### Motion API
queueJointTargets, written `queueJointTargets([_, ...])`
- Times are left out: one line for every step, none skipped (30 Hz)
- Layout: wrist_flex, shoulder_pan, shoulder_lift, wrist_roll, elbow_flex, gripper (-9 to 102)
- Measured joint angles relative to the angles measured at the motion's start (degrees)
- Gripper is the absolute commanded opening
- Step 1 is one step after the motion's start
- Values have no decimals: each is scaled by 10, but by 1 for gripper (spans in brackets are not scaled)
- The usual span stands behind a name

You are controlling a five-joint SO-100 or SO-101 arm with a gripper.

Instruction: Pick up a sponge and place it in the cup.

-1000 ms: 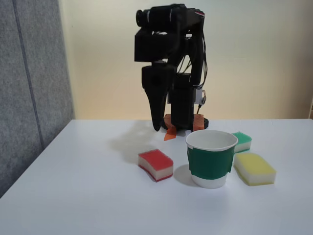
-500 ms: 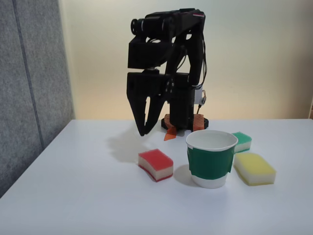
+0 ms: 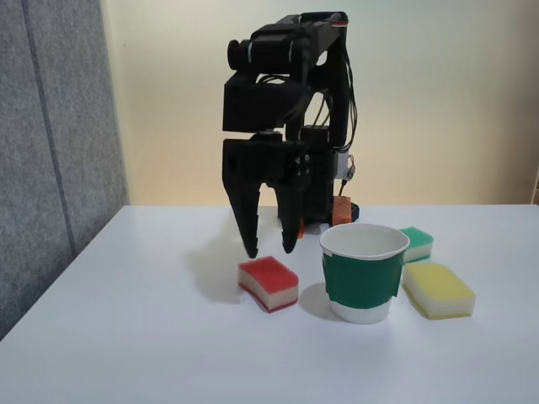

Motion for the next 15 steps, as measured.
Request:
queueJointTargets([0, -6, -1, 0, 0, 34])
queueJointTargets([0, -10, -1, 0, 0, 35])
queueJointTargets([0, -15, 0, 0, 0, 35])
queueJointTargets([-1, -18, 0, 0, 2, 36])
queueJointTargets([-6, -18, 0, 0, 3, 37])
queueJointTargets([-10, -15, 0, 0, 7, 37])
queueJointTargets([-10, -11, 0, 0, 11, 37])
queueJointTargets([-16, -11, 0, 0, 16, 37])
queueJointTargets([-20, -10, 0, 0, 25, 37])
queueJointTargets([-25, -8, 0, 0, 29, 36])
queueJointTargets([-29, -4, 0, 0, 35, 36])
queueJointTargets([-30, -4, 0, 0, 39, 36])
queueJointTargets([-35, -4, 0, 0, 45, 36])
queueJointTargets([-39, -2, 0, 0, 50, 36])
queueJointTargets([-40, 2, 0, 0, 51, 36])
